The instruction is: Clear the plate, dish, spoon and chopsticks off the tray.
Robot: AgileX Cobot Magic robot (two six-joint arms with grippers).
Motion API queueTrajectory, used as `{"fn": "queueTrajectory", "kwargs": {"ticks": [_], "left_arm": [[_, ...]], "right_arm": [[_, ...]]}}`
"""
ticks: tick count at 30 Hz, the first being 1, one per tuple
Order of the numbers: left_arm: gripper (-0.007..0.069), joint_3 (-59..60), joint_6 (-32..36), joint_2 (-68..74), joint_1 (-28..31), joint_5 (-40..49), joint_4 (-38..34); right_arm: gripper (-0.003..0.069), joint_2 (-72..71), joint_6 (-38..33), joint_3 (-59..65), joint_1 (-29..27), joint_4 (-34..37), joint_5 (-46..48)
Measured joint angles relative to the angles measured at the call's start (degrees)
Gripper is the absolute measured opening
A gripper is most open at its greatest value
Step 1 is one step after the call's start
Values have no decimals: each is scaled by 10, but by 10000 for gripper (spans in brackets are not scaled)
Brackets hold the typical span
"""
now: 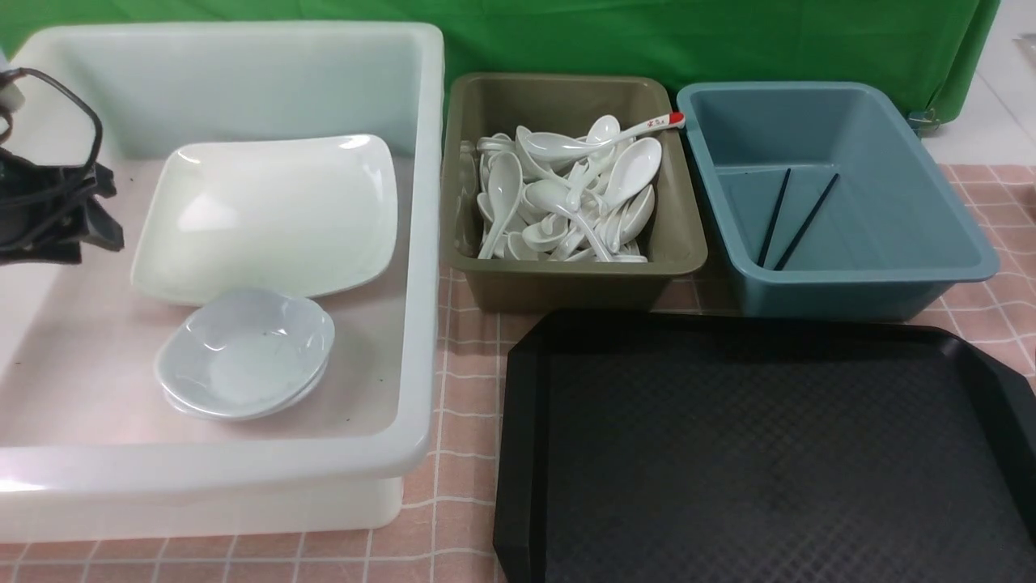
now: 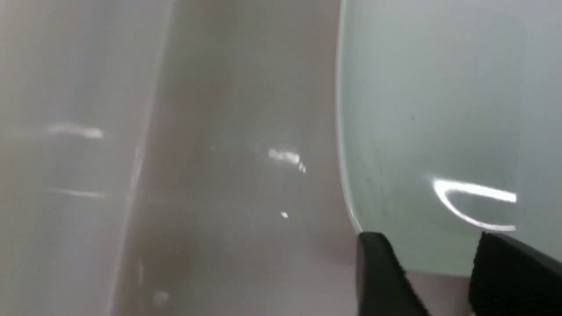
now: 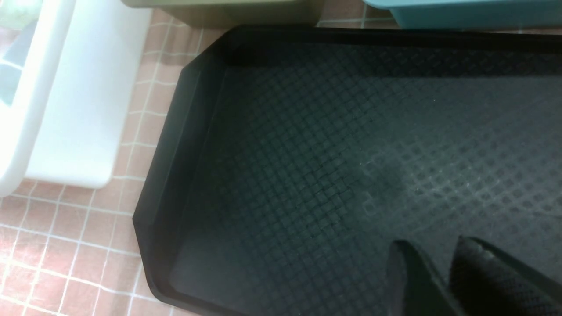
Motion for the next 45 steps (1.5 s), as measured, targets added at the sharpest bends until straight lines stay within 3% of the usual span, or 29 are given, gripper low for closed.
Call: {"fn": "queueTrajectory", "kwargs": {"ticks": [1,2,5,7,11,13,21,27,37,45], "left_arm": [[115,0,0,-2,-2,28,2],[58,0,-3,-3,-6,44,5],[6,0,-39,-3,-28,58,43],[-1,0,-60,-3,-40,58,71],[-7,0,-166,-3,-103,58,245],[-7,0,-185,-3,-123,58,285],[-6,0,-209,0,-146,60,335],[-3,0,-232,35,-147,58,329],[-3,0,-218,59,-172,139,210],[-3,-5,-218,46,-184,166,199]], "right_arm": [[201,0,0,0,0,0,0],[201,0,0,0,0,0,0],[201,0,0,0,0,0,0],[201,0,0,0,0,0,0],[201,0,0,0,0,0,-1],[201,0,0,0,0,0,-1],[199,0,-2,0,0,0,8],[199,0,-2,0,0,0,11],[201,0,-2,0,0,0,11],[194,0,-2,0,0,0,15]]}}
